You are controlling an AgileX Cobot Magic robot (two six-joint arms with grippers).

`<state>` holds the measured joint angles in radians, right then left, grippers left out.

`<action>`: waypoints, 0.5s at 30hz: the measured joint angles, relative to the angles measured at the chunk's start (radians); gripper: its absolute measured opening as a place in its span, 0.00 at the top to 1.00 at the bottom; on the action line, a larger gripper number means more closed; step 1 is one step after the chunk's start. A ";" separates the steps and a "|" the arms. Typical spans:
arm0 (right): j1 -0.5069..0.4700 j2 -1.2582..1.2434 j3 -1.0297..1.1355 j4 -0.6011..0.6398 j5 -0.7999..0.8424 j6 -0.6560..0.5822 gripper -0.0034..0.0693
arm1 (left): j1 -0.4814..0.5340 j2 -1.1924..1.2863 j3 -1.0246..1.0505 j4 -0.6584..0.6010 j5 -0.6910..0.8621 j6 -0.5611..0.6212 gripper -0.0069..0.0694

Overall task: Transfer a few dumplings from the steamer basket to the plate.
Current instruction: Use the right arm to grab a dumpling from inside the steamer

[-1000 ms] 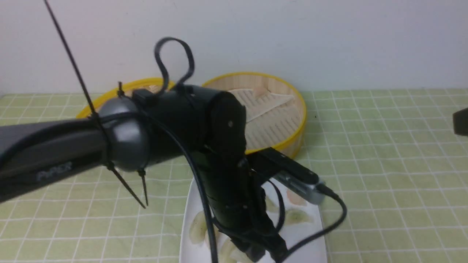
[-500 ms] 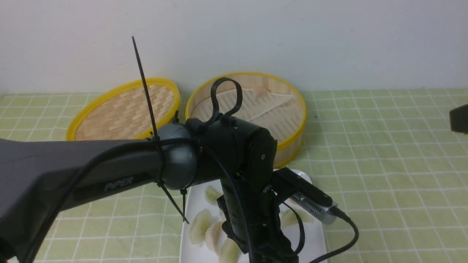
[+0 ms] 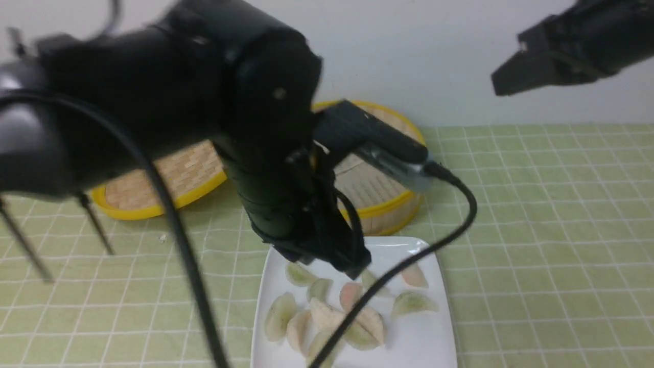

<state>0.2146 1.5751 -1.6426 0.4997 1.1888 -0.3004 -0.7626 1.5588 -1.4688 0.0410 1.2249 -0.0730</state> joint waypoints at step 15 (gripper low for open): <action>0.093 0.887 -0.835 -0.043 -0.012 0.068 0.76 | 0.027 -0.475 0.011 0.047 0.032 -0.100 0.92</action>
<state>0.3073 2.4624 -2.4775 0.4566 1.1773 -0.2327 -0.7353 1.0840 -1.4576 0.0877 1.2567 -0.1732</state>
